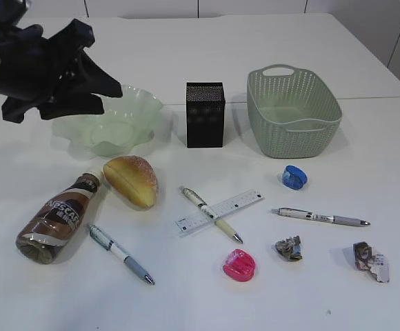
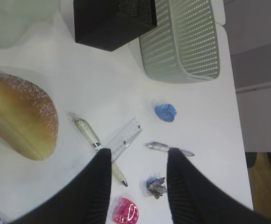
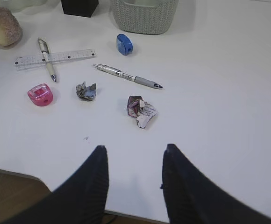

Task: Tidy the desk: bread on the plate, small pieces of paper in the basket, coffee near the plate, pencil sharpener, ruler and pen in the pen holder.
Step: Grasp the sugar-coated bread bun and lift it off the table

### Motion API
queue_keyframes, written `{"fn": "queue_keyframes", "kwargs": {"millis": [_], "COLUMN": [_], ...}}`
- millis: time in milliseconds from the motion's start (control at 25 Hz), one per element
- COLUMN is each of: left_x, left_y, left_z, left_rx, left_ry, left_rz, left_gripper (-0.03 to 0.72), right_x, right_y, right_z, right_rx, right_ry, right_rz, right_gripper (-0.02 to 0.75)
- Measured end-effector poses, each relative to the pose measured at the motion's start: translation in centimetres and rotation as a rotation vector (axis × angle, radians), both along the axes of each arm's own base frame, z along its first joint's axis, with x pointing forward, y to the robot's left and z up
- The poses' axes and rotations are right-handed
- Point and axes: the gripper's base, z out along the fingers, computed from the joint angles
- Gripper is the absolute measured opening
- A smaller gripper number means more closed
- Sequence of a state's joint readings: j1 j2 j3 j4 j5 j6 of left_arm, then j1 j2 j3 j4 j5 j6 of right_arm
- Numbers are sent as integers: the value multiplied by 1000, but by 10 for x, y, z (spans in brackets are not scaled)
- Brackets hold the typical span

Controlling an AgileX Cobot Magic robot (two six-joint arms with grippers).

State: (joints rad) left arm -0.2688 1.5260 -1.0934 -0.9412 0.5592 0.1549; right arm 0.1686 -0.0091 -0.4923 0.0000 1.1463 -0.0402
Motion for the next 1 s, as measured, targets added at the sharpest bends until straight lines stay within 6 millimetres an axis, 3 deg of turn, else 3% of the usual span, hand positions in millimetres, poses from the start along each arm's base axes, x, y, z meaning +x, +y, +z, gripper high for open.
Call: {"fn": "queue_keyframes", "kwargs": {"millis": [320, 560, 760, 1000], "left_x": [0, -10, -23, -35], "left_y": [2, 12, 28, 53], "left_z": [-6, -21, -33, -40], "left_rx": [79, 340, 552, 764], "left_ry": [13, 53, 203, 438], "left_rz": [-28, -192, -274, -153], "left_gripper": [275, 275, 275, 275], "right_x": [0, 0, 0, 0], "right_y": [0, 0, 0, 0], "right_z": [0, 0, 0, 0], "right_rx": [0, 0, 0, 0], "right_ry": [0, 0, 0, 0], "right_rz": [0, 0, 0, 0], "right_gripper": [316, 317, 316, 317]}}
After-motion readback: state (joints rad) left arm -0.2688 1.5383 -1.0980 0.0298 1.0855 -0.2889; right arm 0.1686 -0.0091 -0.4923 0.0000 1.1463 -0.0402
